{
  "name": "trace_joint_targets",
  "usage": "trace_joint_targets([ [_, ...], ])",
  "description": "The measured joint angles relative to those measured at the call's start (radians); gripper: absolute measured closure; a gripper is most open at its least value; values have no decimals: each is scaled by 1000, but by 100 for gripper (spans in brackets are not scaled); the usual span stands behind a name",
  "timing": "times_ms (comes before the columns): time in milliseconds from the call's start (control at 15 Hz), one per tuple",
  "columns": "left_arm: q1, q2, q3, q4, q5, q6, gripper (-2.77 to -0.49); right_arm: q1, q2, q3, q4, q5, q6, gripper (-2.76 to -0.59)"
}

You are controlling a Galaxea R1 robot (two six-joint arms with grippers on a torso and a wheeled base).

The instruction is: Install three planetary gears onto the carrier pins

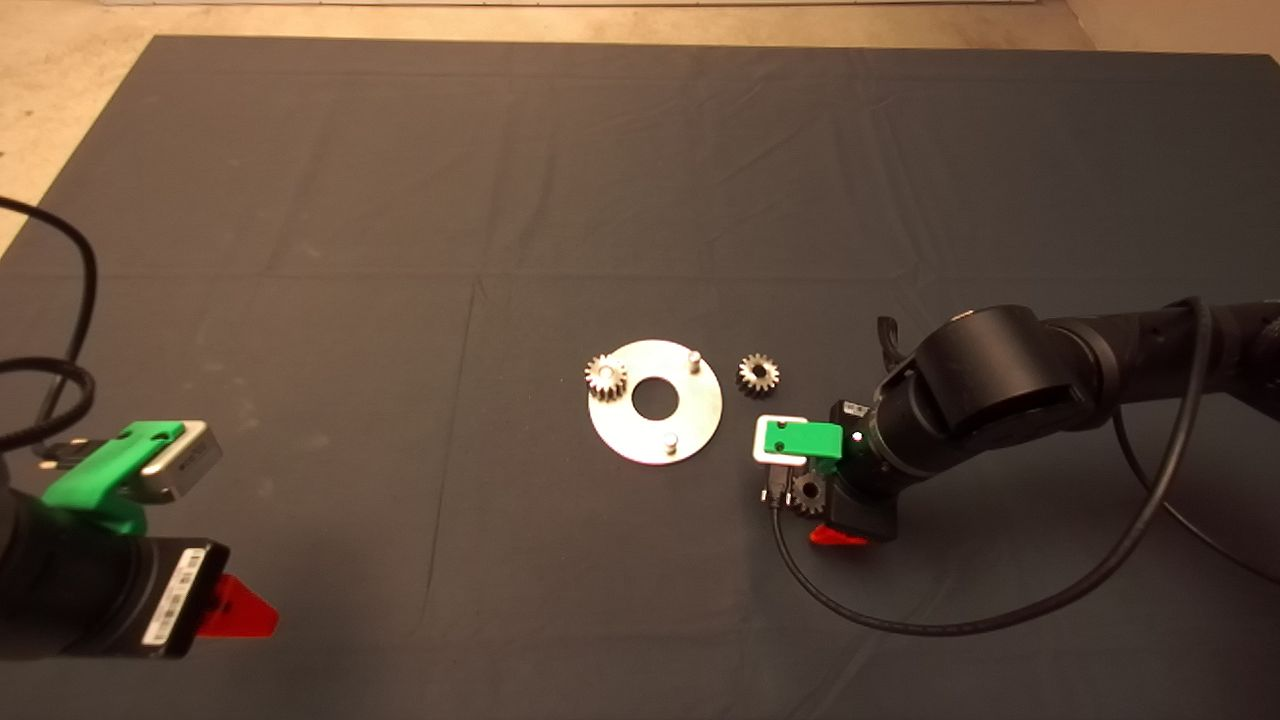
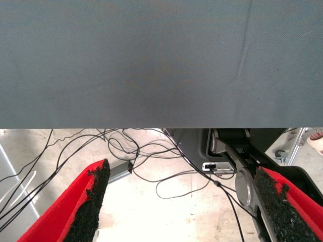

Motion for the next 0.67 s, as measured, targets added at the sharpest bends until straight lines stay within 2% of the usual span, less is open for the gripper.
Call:
trace_joint_targets([
  [133,0,0,0,0,0,0,-204,0,1,0,0,1,0,-194],
  [267,0,0,2,0,0,0,-204,0,1,0,0,1,0,-193],
  [400,0,0,4,0,0,0,-204,-1,3,0,0,0,0,-182],
  [667,0,0,4,0,0,0,-204,-9,6,0,0,0,0,-181],
])
